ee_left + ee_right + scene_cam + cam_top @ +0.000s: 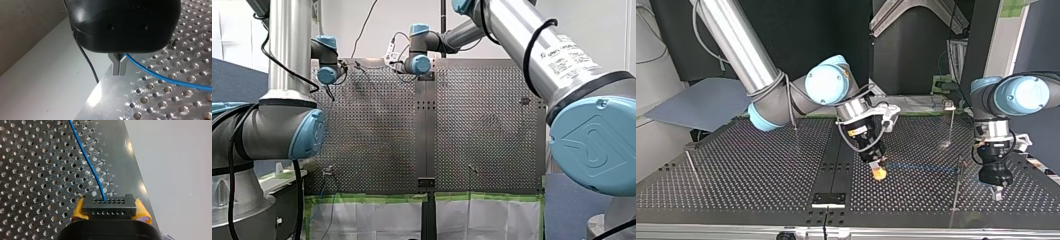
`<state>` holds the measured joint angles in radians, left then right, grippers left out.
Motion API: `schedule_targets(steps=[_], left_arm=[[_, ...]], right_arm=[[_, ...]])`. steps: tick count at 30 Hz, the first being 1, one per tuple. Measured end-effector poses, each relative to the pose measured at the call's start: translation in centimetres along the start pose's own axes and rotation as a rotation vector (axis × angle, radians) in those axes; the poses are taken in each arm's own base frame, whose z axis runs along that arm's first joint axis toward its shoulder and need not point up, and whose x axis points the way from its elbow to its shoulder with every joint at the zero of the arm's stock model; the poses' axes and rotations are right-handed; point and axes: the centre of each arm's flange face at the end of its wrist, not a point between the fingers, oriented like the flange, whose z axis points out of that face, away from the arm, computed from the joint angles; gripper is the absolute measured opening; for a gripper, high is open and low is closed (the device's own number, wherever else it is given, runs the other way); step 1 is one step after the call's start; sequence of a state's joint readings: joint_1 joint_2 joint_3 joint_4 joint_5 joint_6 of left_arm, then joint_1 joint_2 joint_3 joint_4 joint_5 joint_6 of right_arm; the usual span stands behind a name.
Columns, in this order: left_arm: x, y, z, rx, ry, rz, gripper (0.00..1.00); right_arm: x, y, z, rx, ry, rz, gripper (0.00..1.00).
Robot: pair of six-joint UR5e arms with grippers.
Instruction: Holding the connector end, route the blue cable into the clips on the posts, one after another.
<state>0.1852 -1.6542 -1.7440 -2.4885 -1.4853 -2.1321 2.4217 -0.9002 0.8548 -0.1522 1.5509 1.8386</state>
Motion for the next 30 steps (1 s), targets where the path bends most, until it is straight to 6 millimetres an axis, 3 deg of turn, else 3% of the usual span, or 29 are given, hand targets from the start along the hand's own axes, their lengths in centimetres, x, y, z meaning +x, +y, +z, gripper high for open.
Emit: schedule_targets(steps=[17, 18, 19, 20, 22, 23, 24, 25, 30], left_arm=[[1.6, 0.4, 0.0, -0.004, 0.033, -0.028, 0.0], [1.6, 0.5, 0.0, -0.008, 0.032, -0.028, 0.53], [1.6, 0.5, 0.0, -0.01, 0.032, -0.028, 0.6], [1.6, 0.5, -0.1, -0.013, 0.033, -0.027, 0.6], [1.7, 0.6, -0.1, -0.017, 0.042, -0.023, 0.84], [1.7, 0.6, -0.2, -0.019, 0.045, -0.022, 0.84], [1.7, 0.7, -0.2, -0.023, 0.05, -0.021, 0.98], [1.7, 0.8, -0.3, -0.028, 0.055, -0.019, 1.0], [1.8, 1.1, -0.6, -0.057, 0.067, -0.021, 1.0]], right_arm=[[0.3, 0.6, 0.8, -0.005, 0.001, 0.004, 0.0], [0.2, 0.6, 0.8, -0.005, 0.0, 0.004, 0.0], [0.2, 0.6, 0.8, -0.004, -0.001, 0.004, 0.0], [0.2, 0.6, 0.8, -0.004, -0.001, 0.004, 0.0], [0.2, 0.7, 0.8, -0.005, -0.001, 0.004, 0.0], [0.2, 0.7, 0.8, -0.005, -0.001, 0.004, 0.0], [0.2, 0.7, 0.8, -0.006, -0.001, 0.004, 0.0], [0.2, 0.8, 0.8, -0.006, -0.001, 0.004, 0.0], [0.2, 0.9, 0.8, -0.008, -0.003, 0.003, 0.0]])
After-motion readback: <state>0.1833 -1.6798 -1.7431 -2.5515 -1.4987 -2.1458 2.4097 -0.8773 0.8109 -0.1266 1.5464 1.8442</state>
